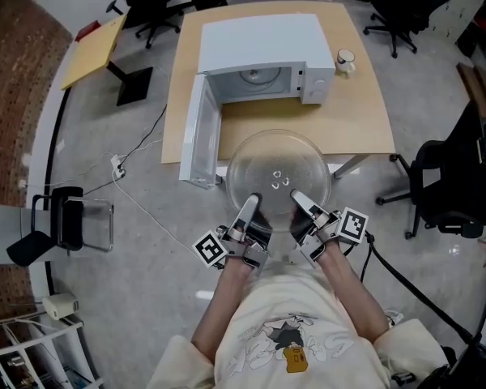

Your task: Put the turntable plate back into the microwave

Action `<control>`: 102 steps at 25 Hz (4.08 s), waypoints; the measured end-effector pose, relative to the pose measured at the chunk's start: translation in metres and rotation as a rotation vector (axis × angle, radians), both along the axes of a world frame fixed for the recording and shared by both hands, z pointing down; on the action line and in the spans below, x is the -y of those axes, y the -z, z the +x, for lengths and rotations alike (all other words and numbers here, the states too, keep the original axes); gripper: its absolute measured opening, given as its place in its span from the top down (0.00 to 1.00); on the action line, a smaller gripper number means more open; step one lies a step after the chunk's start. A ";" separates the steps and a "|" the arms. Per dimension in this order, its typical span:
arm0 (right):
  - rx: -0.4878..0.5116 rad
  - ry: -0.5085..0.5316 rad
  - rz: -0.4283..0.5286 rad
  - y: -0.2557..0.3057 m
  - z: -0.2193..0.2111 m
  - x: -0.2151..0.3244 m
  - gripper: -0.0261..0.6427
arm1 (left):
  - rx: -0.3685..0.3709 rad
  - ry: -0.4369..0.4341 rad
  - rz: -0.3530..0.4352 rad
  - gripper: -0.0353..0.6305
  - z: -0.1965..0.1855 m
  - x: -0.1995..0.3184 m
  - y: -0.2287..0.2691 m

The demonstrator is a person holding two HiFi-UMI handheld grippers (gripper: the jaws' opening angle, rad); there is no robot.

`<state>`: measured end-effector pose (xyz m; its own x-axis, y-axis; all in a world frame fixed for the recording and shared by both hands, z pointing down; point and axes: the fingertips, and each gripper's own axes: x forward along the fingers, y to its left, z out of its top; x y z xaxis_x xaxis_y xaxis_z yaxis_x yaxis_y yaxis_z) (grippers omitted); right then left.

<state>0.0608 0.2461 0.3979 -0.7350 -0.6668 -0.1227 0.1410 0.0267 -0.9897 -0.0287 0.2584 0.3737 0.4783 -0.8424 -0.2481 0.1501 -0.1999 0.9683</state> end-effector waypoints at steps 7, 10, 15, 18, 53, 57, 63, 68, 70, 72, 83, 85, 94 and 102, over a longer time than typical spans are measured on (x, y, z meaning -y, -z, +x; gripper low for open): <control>-0.061 -0.106 0.030 0.000 0.009 0.029 0.92 | 0.090 -0.039 -0.028 0.68 -0.011 -0.016 -0.013; -0.069 -0.141 0.023 -0.004 0.002 0.041 0.92 | 0.074 -0.070 -0.029 0.84 -0.019 -0.022 -0.015; -0.089 -0.189 0.016 -0.015 -0.008 0.054 0.92 | 0.194 -0.164 -0.014 0.95 -0.024 -0.036 -0.023; -0.098 -0.220 0.024 -0.020 -0.022 0.067 0.92 | 0.345 -0.222 0.072 0.95 -0.035 -0.037 -0.020; -0.098 -0.080 -0.020 -0.100 -0.050 0.262 0.92 | 1.160 -0.006 0.171 0.95 0.002 0.162 -0.029; -0.089 -0.059 -0.033 -0.109 -0.054 0.287 0.92 | 1.177 0.040 0.138 0.95 0.007 0.191 -0.038; -0.099 -0.046 -0.054 -0.123 -0.059 0.319 0.92 | 1.179 0.083 0.120 0.95 0.004 0.221 -0.043; -0.113 -0.077 -0.079 -0.140 -0.065 0.345 0.92 | 1.181 0.058 0.107 0.95 -0.003 0.236 -0.050; -0.128 -0.088 -0.093 -0.149 -0.067 0.354 0.92 | 1.177 0.047 0.095 0.95 -0.008 0.239 -0.054; -0.134 -0.101 -0.108 -0.157 -0.071 0.363 0.92 | 1.182 0.043 0.094 0.95 -0.013 0.242 -0.056; -0.183 -0.188 -0.163 -0.186 -0.080 0.412 0.92 | 1.163 0.027 0.069 0.95 -0.029 0.246 -0.064; -0.182 -0.199 -0.176 -0.189 -0.080 0.421 0.92 | 1.158 0.024 0.067 0.95 -0.029 0.247 -0.064; -0.182 -0.224 -0.204 -0.194 -0.082 0.437 0.92 | 1.123 0.012 0.005 0.95 -0.025 0.273 -0.091; -0.172 -0.243 -0.259 -0.210 -0.078 0.443 0.92 | 1.140 -0.022 -0.037 0.95 -0.023 0.290 -0.113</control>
